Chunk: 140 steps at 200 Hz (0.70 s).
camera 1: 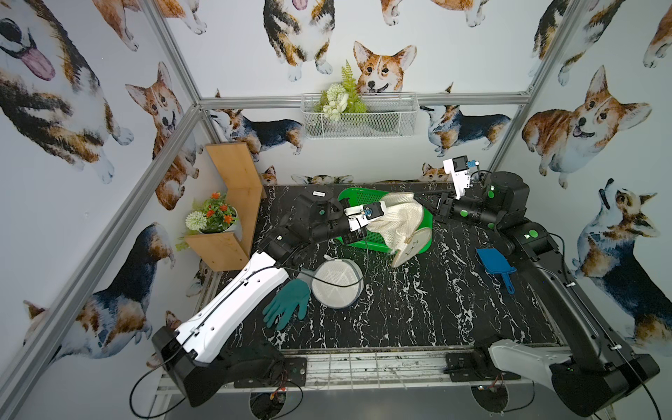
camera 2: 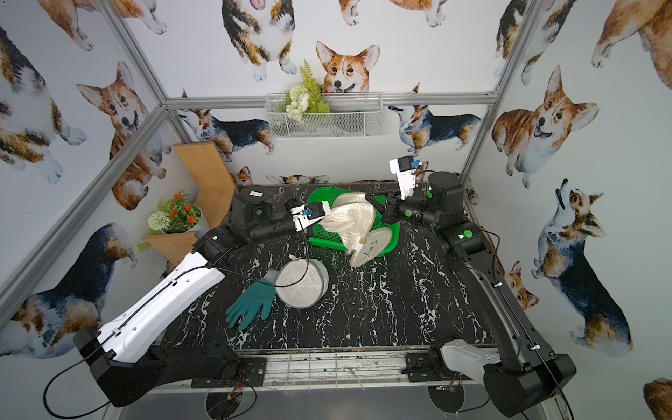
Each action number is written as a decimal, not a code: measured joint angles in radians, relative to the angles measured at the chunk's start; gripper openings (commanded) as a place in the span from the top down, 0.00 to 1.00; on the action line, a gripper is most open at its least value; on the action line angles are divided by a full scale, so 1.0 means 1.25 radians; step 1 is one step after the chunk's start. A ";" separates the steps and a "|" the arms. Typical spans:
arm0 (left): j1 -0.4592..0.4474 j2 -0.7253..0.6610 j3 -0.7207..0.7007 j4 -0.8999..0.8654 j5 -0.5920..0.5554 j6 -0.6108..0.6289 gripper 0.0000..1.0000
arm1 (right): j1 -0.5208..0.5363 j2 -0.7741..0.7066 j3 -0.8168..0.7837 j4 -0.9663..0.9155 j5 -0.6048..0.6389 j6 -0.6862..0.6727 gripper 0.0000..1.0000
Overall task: Turn the laundry bag inside out
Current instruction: Turn over the laundry bag.
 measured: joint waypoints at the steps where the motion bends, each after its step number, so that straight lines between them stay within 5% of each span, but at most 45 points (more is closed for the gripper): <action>1: 0.000 -0.002 0.000 0.000 0.003 0.002 1.00 | -0.002 0.001 0.000 -0.001 0.001 -0.002 1.00; 39: -0.010 -0.026 -0.010 -0.005 0.071 0.031 1.00 | -0.009 0.034 -0.032 -0.004 0.003 -0.045 1.00; 67: -0.010 -0.038 -0.057 0.028 0.083 -0.039 1.00 | -0.009 0.050 -0.081 0.001 -0.024 -0.073 1.00; 115: -0.010 -0.020 -0.081 0.163 0.076 -0.251 1.00 | -0.034 0.023 -0.073 0.008 0.062 -0.054 0.47; 140: 0.007 0.003 -0.087 0.182 0.030 -0.372 1.00 | -0.070 -0.044 -0.036 0.008 0.117 -0.008 0.34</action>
